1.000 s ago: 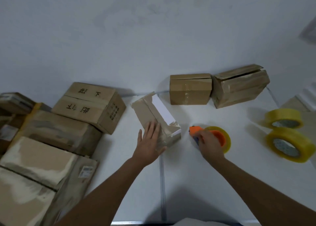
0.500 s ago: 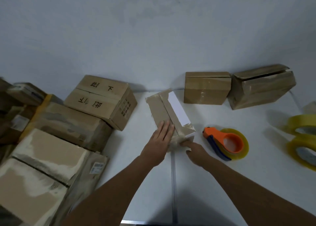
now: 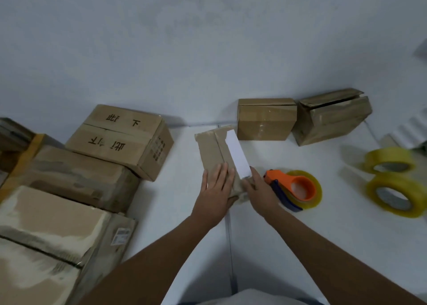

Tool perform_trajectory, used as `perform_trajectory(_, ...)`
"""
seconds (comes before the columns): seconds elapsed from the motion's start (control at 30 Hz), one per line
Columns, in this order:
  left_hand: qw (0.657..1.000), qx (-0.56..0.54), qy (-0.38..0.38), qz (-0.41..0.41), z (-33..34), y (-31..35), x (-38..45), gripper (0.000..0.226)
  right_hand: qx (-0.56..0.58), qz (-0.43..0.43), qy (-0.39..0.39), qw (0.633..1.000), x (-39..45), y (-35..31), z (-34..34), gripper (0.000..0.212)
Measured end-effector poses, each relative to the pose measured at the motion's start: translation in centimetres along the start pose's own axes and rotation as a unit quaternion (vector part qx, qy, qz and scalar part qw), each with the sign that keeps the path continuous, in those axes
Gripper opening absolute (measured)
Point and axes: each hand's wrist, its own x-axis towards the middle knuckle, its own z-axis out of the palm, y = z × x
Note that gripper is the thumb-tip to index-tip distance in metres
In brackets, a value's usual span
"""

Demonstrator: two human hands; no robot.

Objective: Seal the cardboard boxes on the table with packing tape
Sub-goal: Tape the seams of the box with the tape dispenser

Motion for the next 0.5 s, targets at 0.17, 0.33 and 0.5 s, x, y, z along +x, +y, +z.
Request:
perform_trajectory(0.17,0.989,0.072,0.017,0.125,0.1,-3.3,-0.2,0.072,-0.026,-0.012,0.021,0.999,-1.7,1.4,1.1,0.046)
perform_trajectory(0.33,0.988,0.052,0.043,0.141,-0.3,-3.7,-0.5,0.073,0.009,0.021,0.1,0.995,-2.6,3.0,-0.5,0.041)
perform_trajectory(0.5,0.992,-0.022,0.039,0.118,0.3,-3.3,-1.6,0.069,-0.107,0.05,0.156,0.981,-1.8,8.4,-5.3,0.044)
